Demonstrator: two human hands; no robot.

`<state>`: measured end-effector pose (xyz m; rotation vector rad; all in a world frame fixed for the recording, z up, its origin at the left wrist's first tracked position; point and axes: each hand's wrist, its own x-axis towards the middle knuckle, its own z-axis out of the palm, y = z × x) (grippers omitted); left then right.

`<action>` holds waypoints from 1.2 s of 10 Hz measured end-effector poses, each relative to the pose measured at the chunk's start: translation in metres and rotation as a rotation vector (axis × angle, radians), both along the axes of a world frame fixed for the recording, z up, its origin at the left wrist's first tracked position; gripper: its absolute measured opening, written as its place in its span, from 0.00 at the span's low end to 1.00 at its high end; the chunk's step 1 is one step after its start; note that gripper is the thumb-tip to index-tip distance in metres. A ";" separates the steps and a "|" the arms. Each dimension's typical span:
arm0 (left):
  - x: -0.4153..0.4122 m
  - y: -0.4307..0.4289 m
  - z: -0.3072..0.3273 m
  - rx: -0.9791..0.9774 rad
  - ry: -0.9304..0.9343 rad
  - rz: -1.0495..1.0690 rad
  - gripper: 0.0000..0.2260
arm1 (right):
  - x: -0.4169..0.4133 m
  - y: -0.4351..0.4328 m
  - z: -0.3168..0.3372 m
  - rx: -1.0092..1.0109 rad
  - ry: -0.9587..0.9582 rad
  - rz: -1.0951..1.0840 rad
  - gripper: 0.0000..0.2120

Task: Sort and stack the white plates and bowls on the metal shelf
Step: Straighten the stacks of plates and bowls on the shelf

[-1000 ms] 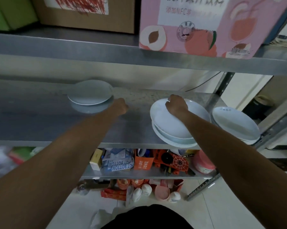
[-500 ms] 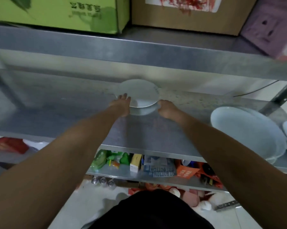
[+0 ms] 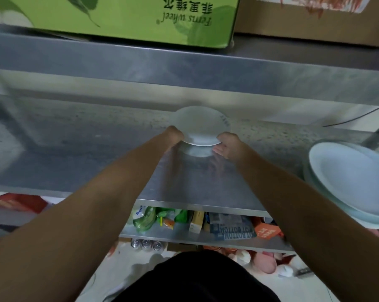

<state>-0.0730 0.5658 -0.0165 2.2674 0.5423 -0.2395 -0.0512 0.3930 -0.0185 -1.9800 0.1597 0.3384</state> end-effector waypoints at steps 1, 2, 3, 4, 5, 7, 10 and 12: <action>0.005 0.006 0.000 -0.260 -0.091 0.184 0.13 | -0.001 -0.008 -0.003 0.166 0.046 -0.035 0.22; -0.002 0.007 -0.001 -0.440 -0.136 0.366 0.12 | -0.005 -0.011 0.000 0.378 0.238 -0.126 0.20; -0.004 0.007 -0.003 -0.560 -0.143 0.450 0.08 | -0.005 -0.011 -0.003 0.379 0.232 -0.166 0.12; -0.009 0.004 0.000 -0.687 -0.076 0.433 0.08 | -0.004 -0.009 0.002 0.345 0.241 -0.263 0.16; -0.012 -0.010 0.013 -0.679 0.020 0.404 0.12 | -0.006 -0.022 0.007 0.239 0.189 -0.309 0.15; 0.007 -0.069 0.034 -0.660 -0.089 0.382 0.13 | -0.001 -0.091 0.025 0.178 0.143 -0.429 0.17; 0.028 -0.223 0.065 -0.306 -0.131 -0.105 0.17 | -0.018 -0.276 0.070 -0.235 -0.089 -0.595 0.11; 0.019 -0.318 0.065 -0.148 -0.088 -0.371 0.16 | -0.057 -0.368 0.070 -0.422 -0.065 -0.603 0.10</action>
